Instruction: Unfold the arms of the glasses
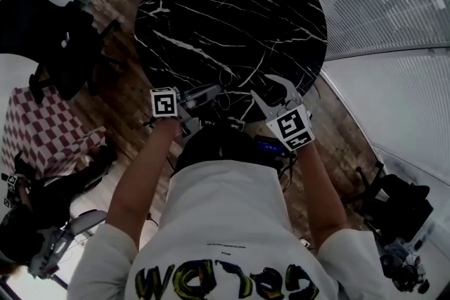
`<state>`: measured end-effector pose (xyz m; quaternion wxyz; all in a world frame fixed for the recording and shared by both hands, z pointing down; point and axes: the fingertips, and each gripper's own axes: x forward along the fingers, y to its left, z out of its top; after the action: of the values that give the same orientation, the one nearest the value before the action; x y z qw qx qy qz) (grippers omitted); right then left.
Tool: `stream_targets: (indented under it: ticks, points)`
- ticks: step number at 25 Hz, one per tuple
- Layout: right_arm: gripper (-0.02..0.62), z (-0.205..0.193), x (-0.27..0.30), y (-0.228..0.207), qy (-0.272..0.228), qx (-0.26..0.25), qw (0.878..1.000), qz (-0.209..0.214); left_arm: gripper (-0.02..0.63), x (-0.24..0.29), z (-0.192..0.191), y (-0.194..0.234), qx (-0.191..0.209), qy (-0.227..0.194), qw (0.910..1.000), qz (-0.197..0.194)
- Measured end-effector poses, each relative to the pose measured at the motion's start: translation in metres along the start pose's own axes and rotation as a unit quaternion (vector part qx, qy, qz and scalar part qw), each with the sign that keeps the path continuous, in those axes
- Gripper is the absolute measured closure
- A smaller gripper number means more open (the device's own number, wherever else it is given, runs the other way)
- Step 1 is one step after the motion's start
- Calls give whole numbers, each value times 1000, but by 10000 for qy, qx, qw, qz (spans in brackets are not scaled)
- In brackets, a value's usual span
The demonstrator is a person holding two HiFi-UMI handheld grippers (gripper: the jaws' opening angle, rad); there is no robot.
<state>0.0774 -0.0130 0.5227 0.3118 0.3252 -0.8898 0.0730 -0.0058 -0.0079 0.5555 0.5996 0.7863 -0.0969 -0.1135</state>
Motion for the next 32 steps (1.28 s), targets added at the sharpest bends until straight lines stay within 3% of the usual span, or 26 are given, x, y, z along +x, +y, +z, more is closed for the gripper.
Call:
stream_targets:
  ticks: [5, 9, 15, 24, 32]
  points:
    - [469, -16, 16, 10, 141, 140, 9997, 124, 597, 4, -11, 34, -393, 128, 9987, 312]
    - [525, -29, 30, 14, 292, 247, 9991, 202, 597, 7, -11, 57, -123, 279, 9981, 531]
    - [587, -43, 48, 19, 476, 328, 9978, 327, 597, 8, -12, 84, -210, 346, 9959, 813]
    - [592, -60, 65, 18, 657, 519, 9954, 455, 597, 6, -15, 115, -263, 469, 9915, 1185]
    - [592, -66, 70, 14, 677, 820, 9933, 447, 591, 1, -13, 140, -128, 567, 9802, 1894]
